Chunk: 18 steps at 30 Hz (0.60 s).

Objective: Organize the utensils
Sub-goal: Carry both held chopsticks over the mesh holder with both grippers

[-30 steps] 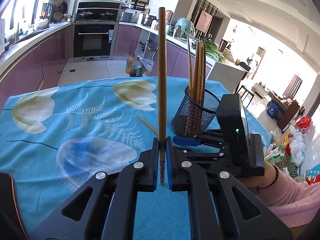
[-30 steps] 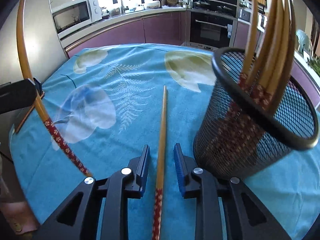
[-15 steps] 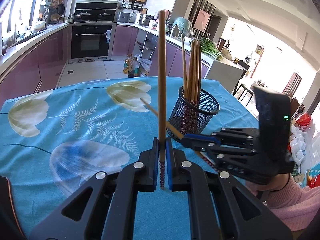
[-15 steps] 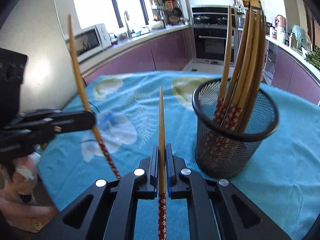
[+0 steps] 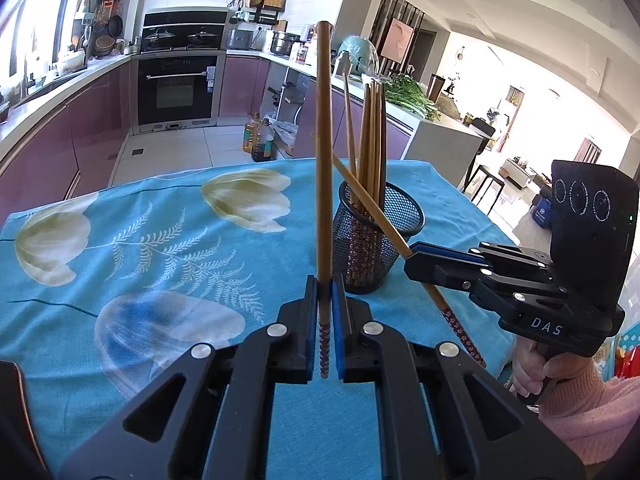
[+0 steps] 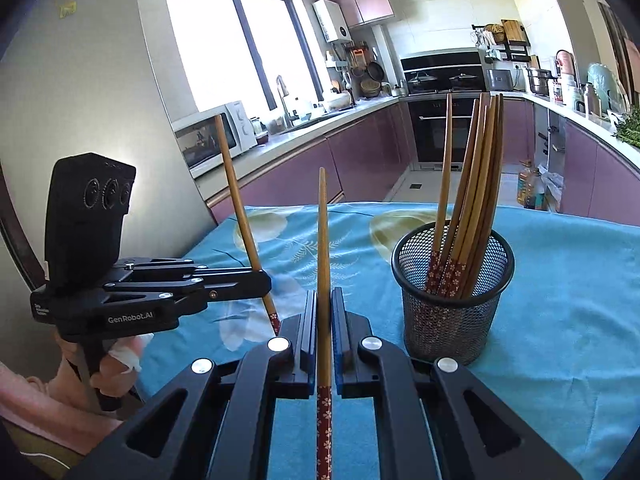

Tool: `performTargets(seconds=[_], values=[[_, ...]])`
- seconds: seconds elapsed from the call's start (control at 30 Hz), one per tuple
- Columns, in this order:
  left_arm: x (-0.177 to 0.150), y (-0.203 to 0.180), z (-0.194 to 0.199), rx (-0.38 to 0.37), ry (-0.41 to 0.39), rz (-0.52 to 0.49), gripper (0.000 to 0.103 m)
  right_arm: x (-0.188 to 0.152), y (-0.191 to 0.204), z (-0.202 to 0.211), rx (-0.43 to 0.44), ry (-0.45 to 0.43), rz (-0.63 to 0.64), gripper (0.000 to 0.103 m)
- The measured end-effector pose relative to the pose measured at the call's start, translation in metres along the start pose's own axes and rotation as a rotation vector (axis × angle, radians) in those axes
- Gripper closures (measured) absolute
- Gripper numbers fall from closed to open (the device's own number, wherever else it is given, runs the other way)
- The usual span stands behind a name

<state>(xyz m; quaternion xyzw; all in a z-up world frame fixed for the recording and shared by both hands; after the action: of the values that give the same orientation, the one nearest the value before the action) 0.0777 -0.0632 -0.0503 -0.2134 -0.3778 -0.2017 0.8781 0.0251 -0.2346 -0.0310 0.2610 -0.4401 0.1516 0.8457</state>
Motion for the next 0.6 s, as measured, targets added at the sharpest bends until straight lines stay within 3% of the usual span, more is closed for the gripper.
performTargets(seconds=[0.23, 0.6], values=[[0.001, -0.001, -0.002, 0.007, 0.004, -0.007, 0.095, 0.0, -0.011, 0.005, 0.021, -0.016, -0.023, 0.097], [0.006, -0.005, -0.002, 0.013, -0.004, -0.016, 0.095, 0.01, -0.012, 0.022, -0.016, -0.099, 0.012, 0.097]])
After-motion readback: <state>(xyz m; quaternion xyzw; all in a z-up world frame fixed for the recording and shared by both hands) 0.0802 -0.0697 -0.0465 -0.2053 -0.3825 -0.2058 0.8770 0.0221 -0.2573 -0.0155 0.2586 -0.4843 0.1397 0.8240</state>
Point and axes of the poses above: each gripper's, at about its wrist camera, not at the fingertips, and z roughly against the way its jaws point, y to its left, x to its top, the point moved 2 cm from there along -z, roughly the way its jaws point, and after that the axes turned 1 degree about x, right-handed, at the moved point
